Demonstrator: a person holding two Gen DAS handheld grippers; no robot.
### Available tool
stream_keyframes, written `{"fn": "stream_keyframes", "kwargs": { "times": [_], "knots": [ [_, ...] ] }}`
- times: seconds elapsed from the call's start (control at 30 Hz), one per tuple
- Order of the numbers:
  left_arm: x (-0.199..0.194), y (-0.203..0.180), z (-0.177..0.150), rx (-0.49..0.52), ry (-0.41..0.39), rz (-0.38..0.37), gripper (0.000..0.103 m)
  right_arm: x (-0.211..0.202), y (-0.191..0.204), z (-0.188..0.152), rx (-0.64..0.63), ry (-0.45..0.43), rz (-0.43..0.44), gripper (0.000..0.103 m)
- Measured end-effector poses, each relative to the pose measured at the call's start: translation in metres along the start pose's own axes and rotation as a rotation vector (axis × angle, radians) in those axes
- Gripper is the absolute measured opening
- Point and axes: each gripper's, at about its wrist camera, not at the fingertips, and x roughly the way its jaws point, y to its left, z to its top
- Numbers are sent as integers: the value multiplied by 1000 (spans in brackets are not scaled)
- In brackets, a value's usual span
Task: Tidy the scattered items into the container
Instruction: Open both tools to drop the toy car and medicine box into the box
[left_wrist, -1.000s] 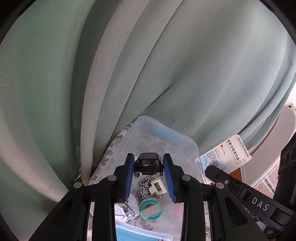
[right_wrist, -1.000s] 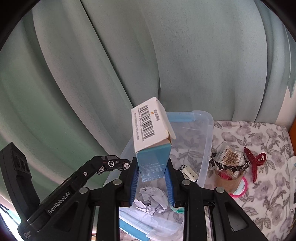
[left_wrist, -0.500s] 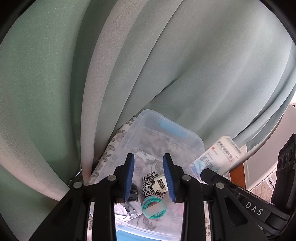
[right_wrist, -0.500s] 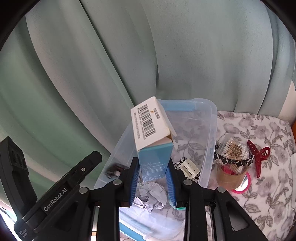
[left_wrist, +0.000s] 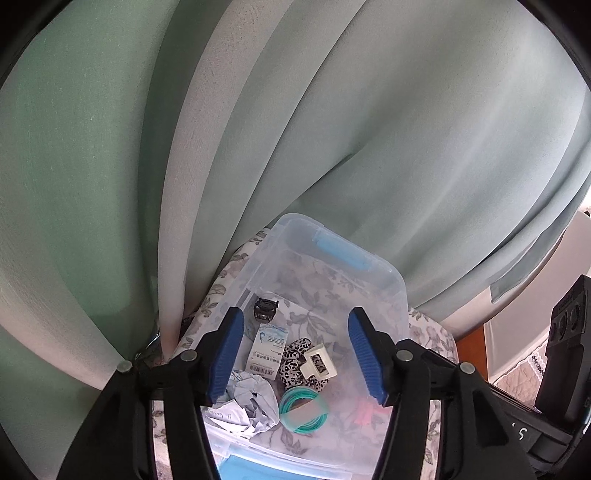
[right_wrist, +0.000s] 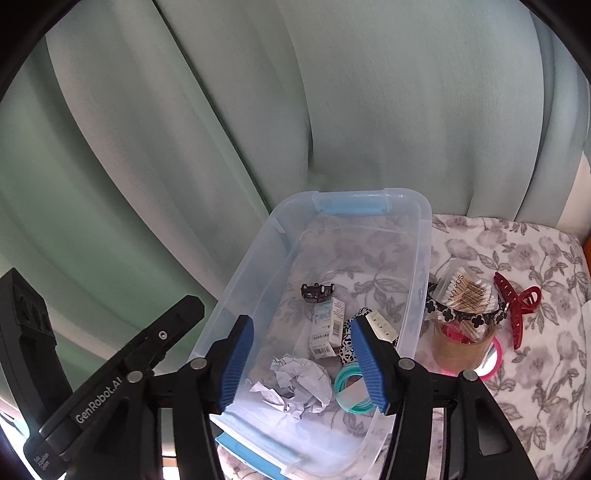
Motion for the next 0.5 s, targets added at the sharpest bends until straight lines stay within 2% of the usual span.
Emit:
{"fn": "stream_keyframes", "kwargs": {
  "times": [0.23, 0.33, 0.4, 0.5],
  "knots": [
    [-4, 4, 0, -8, -9, 33, 80, -9, 0, 0, 13, -15, -6, 70],
    [-6, 4, 0, -10, -20, 37, 84, -10, -2, -1, 17, -24, -4, 73],
    [-9, 5, 1, -17, -30, 34, 88, -12, -3, -1, 16, -34, -12, 78],
    [-13, 6, 2, -24, -43, 29, 94, -16, -7, -1, 31, -48, -20, 93]
  ]
}}
